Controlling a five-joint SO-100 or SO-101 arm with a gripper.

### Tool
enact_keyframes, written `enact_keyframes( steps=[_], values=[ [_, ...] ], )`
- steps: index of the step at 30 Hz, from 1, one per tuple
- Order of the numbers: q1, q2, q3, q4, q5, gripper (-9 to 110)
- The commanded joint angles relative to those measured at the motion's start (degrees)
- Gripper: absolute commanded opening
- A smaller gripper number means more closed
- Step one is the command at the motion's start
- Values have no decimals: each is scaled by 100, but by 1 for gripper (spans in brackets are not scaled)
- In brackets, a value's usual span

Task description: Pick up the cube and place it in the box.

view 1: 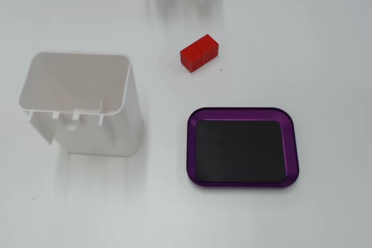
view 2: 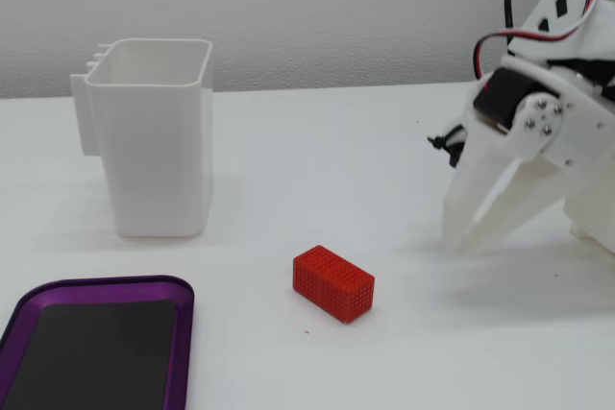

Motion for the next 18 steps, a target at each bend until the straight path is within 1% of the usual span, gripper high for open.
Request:
enact_keyframes(
  steps=[1,4,8,9,13,15,18],
  values=[
    [141,-176,-923,-97,-44,0],
    [185,-1248,-1521,-97,-158,0],
    [202,-3217,-2435,-88,-1459,0],
    [202,-3735,-2698,-79,-1635,0],
    [193,-5616,-3735,-88,-1749,0],
    [176,-6407,-4236,-18,-1942,3],
    [132,-7374,-4685,-70,-2522,14]
  ],
)
